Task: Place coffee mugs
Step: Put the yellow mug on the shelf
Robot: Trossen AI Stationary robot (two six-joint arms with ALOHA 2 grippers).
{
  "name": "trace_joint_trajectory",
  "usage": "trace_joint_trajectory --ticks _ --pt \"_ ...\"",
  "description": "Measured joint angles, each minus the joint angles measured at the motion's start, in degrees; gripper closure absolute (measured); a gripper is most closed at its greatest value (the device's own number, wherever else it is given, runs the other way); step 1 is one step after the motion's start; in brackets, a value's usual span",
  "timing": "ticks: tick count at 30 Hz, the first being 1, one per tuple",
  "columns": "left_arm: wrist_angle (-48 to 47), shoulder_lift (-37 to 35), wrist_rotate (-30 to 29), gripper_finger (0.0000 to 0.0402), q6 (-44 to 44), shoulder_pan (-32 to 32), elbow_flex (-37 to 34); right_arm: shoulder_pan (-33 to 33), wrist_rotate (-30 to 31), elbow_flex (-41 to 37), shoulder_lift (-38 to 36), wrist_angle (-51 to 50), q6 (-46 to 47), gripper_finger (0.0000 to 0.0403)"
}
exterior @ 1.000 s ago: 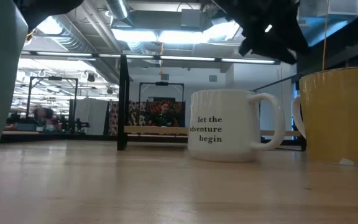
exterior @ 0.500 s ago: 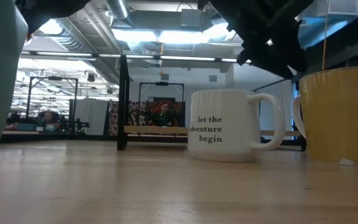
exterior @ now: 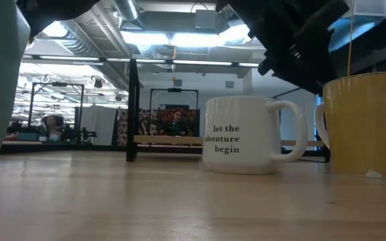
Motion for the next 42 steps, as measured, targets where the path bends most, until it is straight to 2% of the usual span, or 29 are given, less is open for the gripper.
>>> trace_joint_trajectory --ticks 17,23,32,39,42 --pt "-0.86 1.46 2.54 0.0229 -2.19 0.26 0.11 0.00 -0.04 0.02 0.02 -0.03 -1.43 0.0228" --pt "-1.28 1.55 2.51 0.0272 -2.88 0.35 0.07 0.00 -0.04 0.02 0.02 0.06 -1.73 0.0228" --pt "0.79 1.63 3.07 0.0383 -3.14 0.82 0.02 0.00 -0.04 0.02 0.02 0.09 -1.70 0.0228" --pt "1.98 1.62 2.80 0.0389 -4.05 1.27 0.02 0.00 -0.04 0.02 0.01 0.11 -1.70 0.0228" --pt "1.27 1.39 4.71 0.0389 -6.59 1.89 0.00 0.00 -0.04 0.02 0.02 0.11 -1.70 0.0228"
